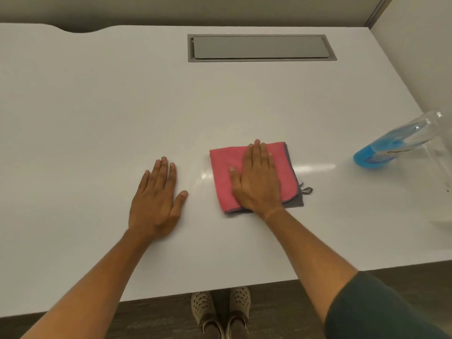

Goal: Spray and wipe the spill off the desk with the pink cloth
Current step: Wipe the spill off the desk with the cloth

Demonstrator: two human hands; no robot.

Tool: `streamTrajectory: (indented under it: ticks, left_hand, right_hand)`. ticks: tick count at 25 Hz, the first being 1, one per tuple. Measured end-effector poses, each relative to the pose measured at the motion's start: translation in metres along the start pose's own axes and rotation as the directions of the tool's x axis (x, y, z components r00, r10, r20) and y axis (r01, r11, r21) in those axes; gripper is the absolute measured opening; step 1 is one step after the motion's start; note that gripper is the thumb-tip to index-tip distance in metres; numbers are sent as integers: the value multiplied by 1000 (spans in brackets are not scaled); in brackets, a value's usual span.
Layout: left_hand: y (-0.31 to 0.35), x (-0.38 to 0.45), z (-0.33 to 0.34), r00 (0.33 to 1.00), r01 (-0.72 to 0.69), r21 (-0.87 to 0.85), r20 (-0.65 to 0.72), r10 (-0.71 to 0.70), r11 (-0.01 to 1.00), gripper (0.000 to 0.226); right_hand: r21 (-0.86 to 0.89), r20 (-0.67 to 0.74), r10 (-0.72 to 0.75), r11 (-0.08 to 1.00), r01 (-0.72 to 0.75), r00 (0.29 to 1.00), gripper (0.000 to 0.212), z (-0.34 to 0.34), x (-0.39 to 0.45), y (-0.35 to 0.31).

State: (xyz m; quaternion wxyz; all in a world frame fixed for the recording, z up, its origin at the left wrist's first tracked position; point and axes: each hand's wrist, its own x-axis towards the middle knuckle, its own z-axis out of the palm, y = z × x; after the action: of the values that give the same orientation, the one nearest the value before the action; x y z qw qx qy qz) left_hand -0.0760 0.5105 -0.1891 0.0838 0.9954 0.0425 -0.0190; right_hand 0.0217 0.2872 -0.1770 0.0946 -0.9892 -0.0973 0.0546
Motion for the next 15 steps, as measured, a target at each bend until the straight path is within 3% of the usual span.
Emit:
streamTrajectory:
  ticks: [3,5,7,9,12,13,15]
  left_hand:
    - [-1,-1,0,1000,-11,-7,-4,11,1000,73]
    - [-1,-2,-1,1000,-9,-20,4,9,1000,73]
    - [-1,-2,-2,1000,0,-29,3,0,1000,73]
    - [1,-2,-1,1000,5,-32,-5,-5,999,72]
    - [2,-1,-1,1000,8,-27,-10,-9,1000,71]
    - [1,-1,-1,1000,8,-26,-10,-8,1000,70]
    - [0,0,0,1000,1,-33,-20,-2,999,70]
  right_hand:
    - [-3,89,-287,958,288,954,77,1,-54,-15]
    - [29,167,-355,934,355,920,78,-6,-103,4]
    - [3,169,-288,957,291,943,77,-13,-116,38]
    - [-48,95,-86,995,91,992,76,-13,-89,59]
    - [-12,-34,132,991,-132,991,76,-14,-11,40]
    - [-10,-27,117,993,-117,993,75,-11,7,25]
    - [-19,2,-47,999,47,999,76,-3,13,4]
